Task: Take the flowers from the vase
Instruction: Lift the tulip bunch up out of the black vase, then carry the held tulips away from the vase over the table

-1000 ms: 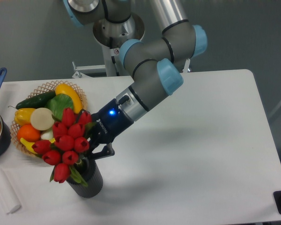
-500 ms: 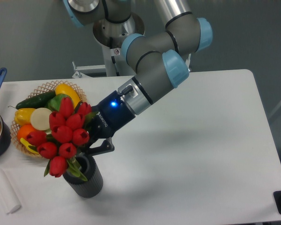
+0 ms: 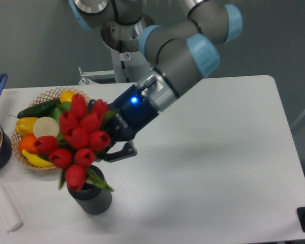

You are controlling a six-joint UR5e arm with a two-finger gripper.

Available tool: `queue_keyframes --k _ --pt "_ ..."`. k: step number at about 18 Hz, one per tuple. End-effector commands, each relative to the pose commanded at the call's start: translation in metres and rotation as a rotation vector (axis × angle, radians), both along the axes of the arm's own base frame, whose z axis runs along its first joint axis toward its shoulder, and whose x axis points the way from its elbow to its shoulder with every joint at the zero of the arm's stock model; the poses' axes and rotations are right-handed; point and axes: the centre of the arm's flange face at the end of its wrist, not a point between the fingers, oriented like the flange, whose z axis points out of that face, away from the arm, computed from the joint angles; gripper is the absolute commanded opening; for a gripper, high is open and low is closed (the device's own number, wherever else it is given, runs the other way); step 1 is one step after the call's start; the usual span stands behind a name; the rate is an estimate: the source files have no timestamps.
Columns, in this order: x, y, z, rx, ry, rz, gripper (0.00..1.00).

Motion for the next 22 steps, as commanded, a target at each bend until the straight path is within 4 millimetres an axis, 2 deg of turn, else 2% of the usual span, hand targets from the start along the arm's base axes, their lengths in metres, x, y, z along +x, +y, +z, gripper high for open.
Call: queue_keyframes --k 2,6,10,13,22 --pt "-0.007 -0.005 0.004 0.001 0.0 0.016 0.4" --pt "-0.047 -0.032 0.015 0.006 0.007 0.095 0.4" --pt "-0.081 -0.055 0.0 0.001 0.02 0.146 0.4" --pt "-0.105 -0.065 -0.023 0.002 0.052 0.158 0.4" --pt "-0.113 -0.079 -0.035 -0.004 0.035 0.178 0.41"
